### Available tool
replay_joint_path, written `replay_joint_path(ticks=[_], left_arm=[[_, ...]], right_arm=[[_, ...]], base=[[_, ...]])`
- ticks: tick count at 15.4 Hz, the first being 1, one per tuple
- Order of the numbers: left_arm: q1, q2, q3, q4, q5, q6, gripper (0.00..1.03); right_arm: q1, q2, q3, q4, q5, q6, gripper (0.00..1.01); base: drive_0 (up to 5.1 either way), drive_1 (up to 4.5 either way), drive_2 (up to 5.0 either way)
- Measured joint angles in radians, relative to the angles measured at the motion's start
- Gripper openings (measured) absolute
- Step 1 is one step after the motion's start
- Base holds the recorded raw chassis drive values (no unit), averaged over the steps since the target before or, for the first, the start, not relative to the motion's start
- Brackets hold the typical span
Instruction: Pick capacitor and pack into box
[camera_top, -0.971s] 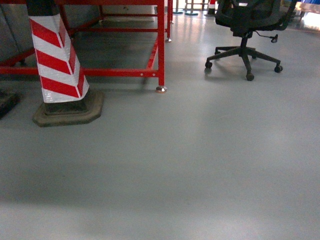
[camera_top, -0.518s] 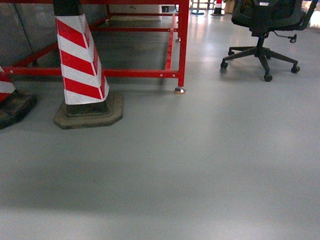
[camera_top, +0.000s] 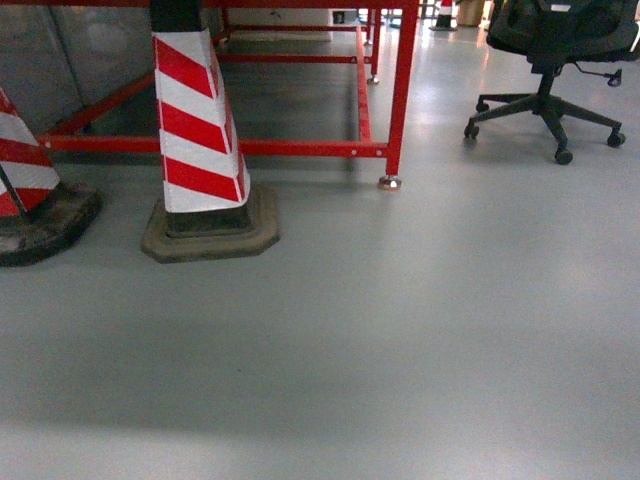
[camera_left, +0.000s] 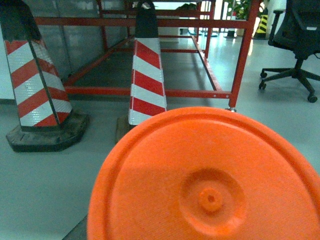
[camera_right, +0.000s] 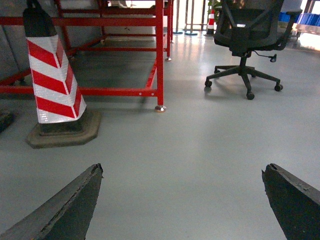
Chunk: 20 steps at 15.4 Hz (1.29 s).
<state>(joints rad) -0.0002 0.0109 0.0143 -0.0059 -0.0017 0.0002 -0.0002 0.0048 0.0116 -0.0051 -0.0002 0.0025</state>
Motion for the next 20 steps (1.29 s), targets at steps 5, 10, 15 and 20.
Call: replay_joint_path(ticks=[5,10,15,20], left_arm=[[0.000,0.000,0.000,-0.001,0.002,0.000,0.43],[0.000,0.000,0.000,0.000,0.002,0.000,0.43],[0.000,0.000,0.000,-0.001,0.002,0.000,0.43],[0.000,0.000,0.000,-0.001,0.000,0.000,0.43]], right_arm=[[0.000,0.000,0.000,0.003,0.000,0.000,0.98],[0.000,0.000,0.000,0.002,0.000,0.000,0.98],[0.000,0.000,0.000,0.001,0.000,0.000,0.98],[0.000,0.000,0.000,0.001,-0.003,0.000,0.98]], base=[[-4.8,3.42,1.6],[-4.8,3.42,1.6],[-4.8,3.42,1.6],[-4.8,3.42,1.6]])
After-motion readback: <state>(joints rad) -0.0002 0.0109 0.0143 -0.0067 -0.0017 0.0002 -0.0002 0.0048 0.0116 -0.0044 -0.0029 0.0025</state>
